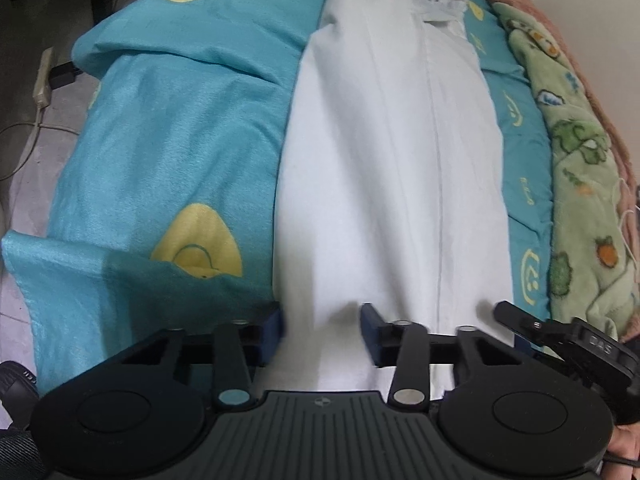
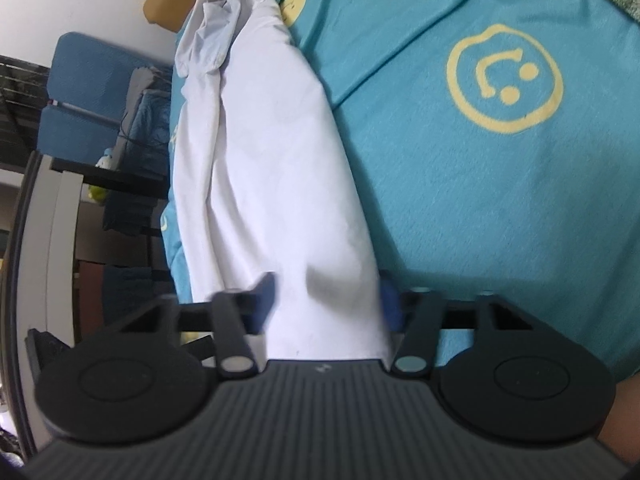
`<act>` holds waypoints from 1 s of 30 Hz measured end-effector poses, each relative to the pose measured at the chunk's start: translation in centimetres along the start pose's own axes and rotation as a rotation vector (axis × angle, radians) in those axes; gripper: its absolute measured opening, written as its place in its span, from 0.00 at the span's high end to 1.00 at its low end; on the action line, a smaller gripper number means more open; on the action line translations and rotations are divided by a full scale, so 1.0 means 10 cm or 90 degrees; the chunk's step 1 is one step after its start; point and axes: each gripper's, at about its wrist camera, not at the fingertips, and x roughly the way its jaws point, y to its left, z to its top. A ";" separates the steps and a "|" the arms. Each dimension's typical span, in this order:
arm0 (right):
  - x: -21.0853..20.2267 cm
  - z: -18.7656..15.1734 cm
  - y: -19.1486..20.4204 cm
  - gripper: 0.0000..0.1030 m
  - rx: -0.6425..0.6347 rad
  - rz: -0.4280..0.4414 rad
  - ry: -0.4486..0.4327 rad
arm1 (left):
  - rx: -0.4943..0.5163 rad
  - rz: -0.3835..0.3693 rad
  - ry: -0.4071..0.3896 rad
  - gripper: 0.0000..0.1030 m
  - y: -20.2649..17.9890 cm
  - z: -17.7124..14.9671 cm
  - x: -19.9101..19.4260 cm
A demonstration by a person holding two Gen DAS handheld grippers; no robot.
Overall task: Fold clothes
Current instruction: 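Grasp the hem end of the white T-shirt with both grippers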
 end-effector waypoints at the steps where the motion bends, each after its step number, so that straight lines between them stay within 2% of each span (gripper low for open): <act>1: 0.00 -0.01 0.00 0.62 0.000 0.001 0.001 | 0.006 -0.006 -0.005 0.69 -0.01 -0.01 -0.02; 2: -0.01 -0.01 0.01 0.70 -0.002 0.002 -0.001 | 0.011 -0.013 -0.009 0.72 -0.01 -0.03 -0.03; 3: -0.03 -0.02 0.02 0.74 -0.005 0.003 -0.006 | 0.014 -0.017 -0.011 0.72 -0.01 -0.03 -0.04; 8: -0.08 -0.05 0.08 0.74 -0.023 -0.001 -0.022 | 0.011 -0.010 -0.001 0.71 0.01 -0.02 0.00; 9: -0.08 -0.05 0.07 0.74 -0.023 -0.006 -0.023 | 0.011 -0.007 0.003 0.67 0.01 -0.01 0.01; 12: -0.05 -0.05 0.06 0.73 -0.016 -0.020 -0.021 | 0.012 -0.002 0.018 0.56 0.03 0.00 0.05; 15: -0.02 -0.05 0.05 0.73 -0.014 -0.033 -0.015 | 0.018 -0.008 0.035 0.52 0.03 0.01 0.09; 19: 0.05 -0.08 0.08 0.70 -0.026 -0.054 0.001 | 0.033 -0.017 0.047 0.52 0.02 0.00 0.12; 21: 0.07 -0.09 0.10 0.60 -0.040 -0.054 0.007 | 0.048 -0.029 0.052 0.52 0.00 -0.01 0.13; 22: 0.08 -0.11 0.12 0.60 -0.049 -0.051 0.012 | 0.056 -0.035 0.054 0.52 -0.01 -0.01 0.13; 25: 0.11 -0.14 0.18 0.59 -0.076 -0.042 0.029 | 0.080 -0.040 0.052 0.67 -0.04 -0.05 0.12; 27: 0.13 -0.17 0.24 0.59 -0.104 -0.047 0.036 | 0.090 -0.042 0.048 0.86 -0.05 -0.06 0.12; 28: 0.13 -0.18 0.28 0.59 -0.120 -0.054 0.036 | 0.093 -0.044 0.041 0.88 -0.05 -0.04 0.11; 29: 0.13 -0.19 0.30 0.63 -0.133 -0.059 0.037 | 0.096 -0.047 0.033 0.91 -0.04 -0.02 0.10; 30: 0.13 -0.20 0.33 0.75 -0.143 -0.063 0.038 | 0.097 -0.052 0.024 0.92 -0.04 -0.01 0.08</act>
